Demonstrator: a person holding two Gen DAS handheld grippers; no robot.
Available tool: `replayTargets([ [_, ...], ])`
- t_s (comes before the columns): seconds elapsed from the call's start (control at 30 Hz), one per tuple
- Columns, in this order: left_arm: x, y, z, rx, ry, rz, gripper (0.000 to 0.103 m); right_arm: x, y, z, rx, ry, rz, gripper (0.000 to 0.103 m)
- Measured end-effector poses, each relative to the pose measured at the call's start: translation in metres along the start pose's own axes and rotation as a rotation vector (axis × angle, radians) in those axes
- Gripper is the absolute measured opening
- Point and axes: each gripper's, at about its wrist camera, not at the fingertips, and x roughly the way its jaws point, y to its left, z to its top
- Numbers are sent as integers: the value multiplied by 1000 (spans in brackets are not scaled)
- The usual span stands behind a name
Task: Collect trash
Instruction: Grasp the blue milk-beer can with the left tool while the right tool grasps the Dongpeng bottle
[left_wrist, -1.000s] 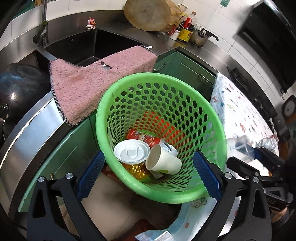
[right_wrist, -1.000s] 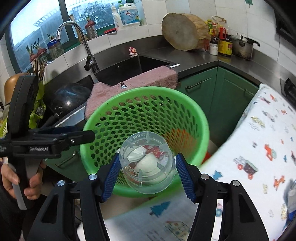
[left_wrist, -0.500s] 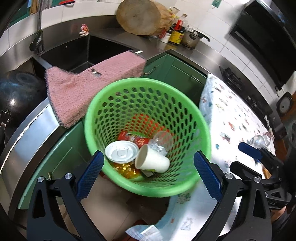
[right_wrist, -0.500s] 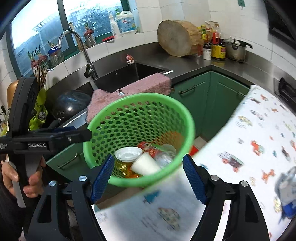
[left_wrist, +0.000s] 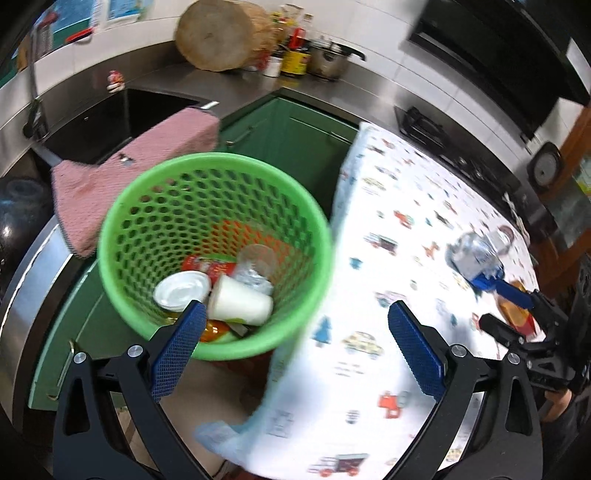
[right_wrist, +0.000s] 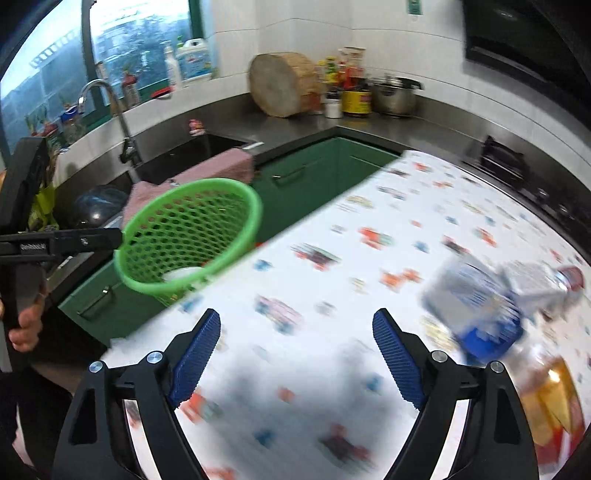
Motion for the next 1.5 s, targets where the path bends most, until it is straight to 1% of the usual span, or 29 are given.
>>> replayTargets([
  [0.13,4,-32,-4,18,31,-30,97,-23,-38,-16,18,6,-68,84],
  [0.33,11,-82,-13,55,71,-27,97,-54,-97,-40,2,36,-167,86],
  [0.53,25,-139,-19,54,127,-53,97,-69,-150,-57,-2,86,-217,86],
  [0.63,36,-165,-22,38,164,-68,98,-68,-172,-65,-10,125,-232,86],
  [0.83,60,-215,-22,-7,223,-99,98,-59,-210,-77,3,169,-227,86],
  [1.0,81,-241,-14,-97,255,-144,98,-51,-229,-81,3,200,-198,86],
  [1.13,104,-254,-6,-177,279,-176,98,-43,-238,-83,-22,227,-185,86],
  [1.23,120,-262,-3,-223,296,-193,98,-41,-241,-82,-28,228,-164,86],
  [1.5,155,-279,17,-273,289,-181,98,-31,-243,-81,-43,239,-136,86],
])
